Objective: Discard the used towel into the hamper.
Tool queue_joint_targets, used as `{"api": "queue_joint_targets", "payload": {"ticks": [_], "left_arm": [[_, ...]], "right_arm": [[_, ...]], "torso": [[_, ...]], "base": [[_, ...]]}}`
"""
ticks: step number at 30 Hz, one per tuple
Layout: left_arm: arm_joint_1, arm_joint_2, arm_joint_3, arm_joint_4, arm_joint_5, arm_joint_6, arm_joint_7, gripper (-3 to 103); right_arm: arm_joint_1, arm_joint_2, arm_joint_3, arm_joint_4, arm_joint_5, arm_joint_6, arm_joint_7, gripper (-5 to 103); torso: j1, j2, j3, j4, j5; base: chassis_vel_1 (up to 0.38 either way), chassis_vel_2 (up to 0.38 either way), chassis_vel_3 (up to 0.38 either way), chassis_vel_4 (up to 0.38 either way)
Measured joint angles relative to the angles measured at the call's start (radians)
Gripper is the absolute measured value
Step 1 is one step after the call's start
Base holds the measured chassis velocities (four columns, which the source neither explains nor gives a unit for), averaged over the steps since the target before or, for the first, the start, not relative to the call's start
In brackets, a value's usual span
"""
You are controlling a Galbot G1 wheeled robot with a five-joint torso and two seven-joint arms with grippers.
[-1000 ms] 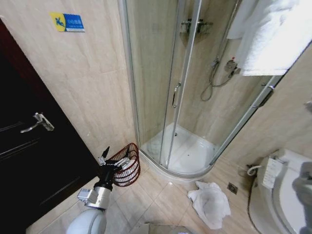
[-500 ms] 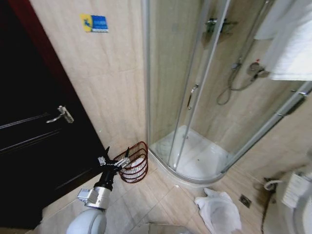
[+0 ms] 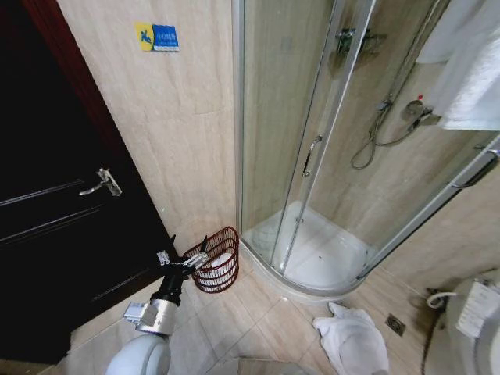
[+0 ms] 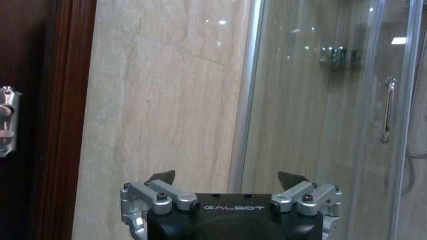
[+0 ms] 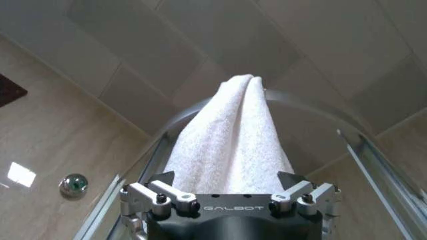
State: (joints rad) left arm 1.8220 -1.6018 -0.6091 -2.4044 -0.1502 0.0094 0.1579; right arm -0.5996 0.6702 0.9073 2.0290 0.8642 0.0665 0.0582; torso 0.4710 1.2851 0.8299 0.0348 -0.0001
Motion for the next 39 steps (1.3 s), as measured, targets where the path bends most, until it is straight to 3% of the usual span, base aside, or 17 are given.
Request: {"api": "queue_joint_targets", "payload": {"ticks": [5, 9, 12, 13, 21, 26, 31, 34, 39], "left_arm": [[0.0, 0.0, 0.0, 0.0, 0.0, 0.0, 0.0, 100], [0.0, 0.0, 0.0, 0.0, 0.0, 0.0, 0.0, 100], [0.0, 0.0, 0.0, 0.0, 0.0, 0.0, 0.0, 100], [0.0, 0.0, 0.0, 0.0, 0.0, 0.0, 0.0, 100], [0.0, 0.0, 0.0, 0.0, 0.0, 0.0, 0.0, 100], [0.0, 0.0, 0.0, 0.0, 0.0, 0.0, 0.0, 100], [0.0, 0.0, 0.0, 0.0, 0.0, 0.0, 0.0, 100], [0.0, 0.0, 0.0, 0.0, 0.0, 0.0, 0.0, 100], [0.0, 0.0, 0.0, 0.0, 0.0, 0.0, 0.0, 100]], "right_arm": [[0.114, 0.008, -0.062, -0.071, -0.056, -0.019, -0.01, 100], [0.289, 0.041, -0.129, -0.136, -0.103, -0.057, -0.013, 100], [0.415, 0.102, -0.178, -0.181, -0.142, -0.085, -0.019, 100], [0.415, 0.102, -0.178, -0.181, -0.142, -0.085, -0.019, 100], [0.543, 0.293, -0.245, -0.24, -0.227, -0.108, -0.036, 100], [0.641, 0.347, -0.32, -0.277, -0.242, -0.142, -0.011, 100], [0.701, 0.357, -0.359, -0.32, -0.319, -0.161, -0.003, 100], [0.728, 0.342, -0.353, -0.367, -0.48, -0.173, -0.002, 100], [0.728, 0.298, -0.33, -0.396, -0.585, -0.197, -0.009, 100]], "torso": [[0.0, 0.0, 0.0, 0.0001, 0.0005], [0.0, 0.0, 0.0, 0.0003, -0.0002], [0.0, 0.0, 0.0, 0.0004, -0.0002], [0.0, 0.0, 0.0, 0.0004, -0.0002], [0.0, 0.0, 0.0, 0.0006, -0.0002], [0.0, 0.0, 0.0, 0.0004, -0.0004], [0.0, 0.0, 0.0, 0.0003, -0.0002], [0.0, 0.0, 0.0, 0.0003, 0.0], [0.0, 0.0, 0.0, -0.0002, 0.0007]], "base": [[0.0, 0.0, 0.0, 0.0], [0.0, 0.0, 0.0, 0.0], [0.0, 0.0, 0.0, 0.0], [0.0, 0.0, 0.0, 0.0], [0.0, 0.0, 0.0, 0.0], [0.0, 0.0, 0.0, 0.0], [0.0, 0.0, 0.0, 0.0], [0.0, 0.0, 0.0, 0.0], [0.0, 0.0, 0.0, 0.0]]}}
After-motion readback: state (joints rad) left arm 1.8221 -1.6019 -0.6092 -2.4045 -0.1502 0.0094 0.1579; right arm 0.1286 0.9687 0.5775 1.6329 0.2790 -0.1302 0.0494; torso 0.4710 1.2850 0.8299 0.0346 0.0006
